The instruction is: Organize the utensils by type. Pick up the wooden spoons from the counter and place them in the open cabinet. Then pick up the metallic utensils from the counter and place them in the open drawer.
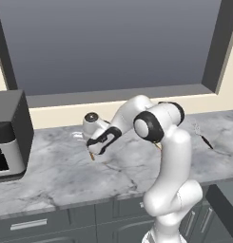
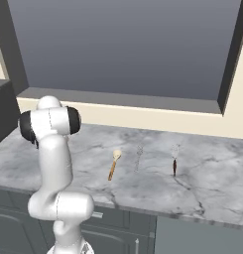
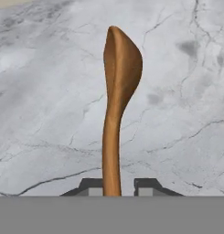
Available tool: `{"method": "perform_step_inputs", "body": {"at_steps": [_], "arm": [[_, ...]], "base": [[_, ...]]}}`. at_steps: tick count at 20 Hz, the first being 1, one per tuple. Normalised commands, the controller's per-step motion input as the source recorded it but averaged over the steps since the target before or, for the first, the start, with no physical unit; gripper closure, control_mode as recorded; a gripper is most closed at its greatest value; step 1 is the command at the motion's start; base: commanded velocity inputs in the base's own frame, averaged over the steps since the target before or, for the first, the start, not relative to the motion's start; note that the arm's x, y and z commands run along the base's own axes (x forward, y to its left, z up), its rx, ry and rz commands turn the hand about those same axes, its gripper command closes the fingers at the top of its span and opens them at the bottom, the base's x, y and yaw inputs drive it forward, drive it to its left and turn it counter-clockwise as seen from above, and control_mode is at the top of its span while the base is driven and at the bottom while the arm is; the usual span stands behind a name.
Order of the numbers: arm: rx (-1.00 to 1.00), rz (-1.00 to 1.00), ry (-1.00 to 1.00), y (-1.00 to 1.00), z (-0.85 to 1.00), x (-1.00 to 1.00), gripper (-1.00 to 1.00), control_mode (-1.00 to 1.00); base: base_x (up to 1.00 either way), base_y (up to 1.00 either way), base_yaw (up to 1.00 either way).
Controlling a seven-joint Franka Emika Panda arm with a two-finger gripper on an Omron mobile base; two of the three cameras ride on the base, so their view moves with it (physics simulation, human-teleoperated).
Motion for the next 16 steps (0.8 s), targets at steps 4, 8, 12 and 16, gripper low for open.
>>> {"method": "perform_step_inputs", "body": {"at_steps": [4,8,12,16], "arm": [[0.0,-0.16,-0.06,-0.06,-0.02,-0.08,1.0,-1.0],[0.0,-0.16,0.0,-0.05,0.02,-0.14,1.0,-1.0],[0.13,-0.15,0.01,-0.38,0.73,-0.26,1.0,-1.0],[0.29,-0.31,0.0,-0.89,0.99,-0.28,1.0,-1.0]], "base": [[0.0,0.0,0.0],[0.0,0.0,0.0],[0.0,0.0,0.0],[0.0,0.0,0.0]]}}
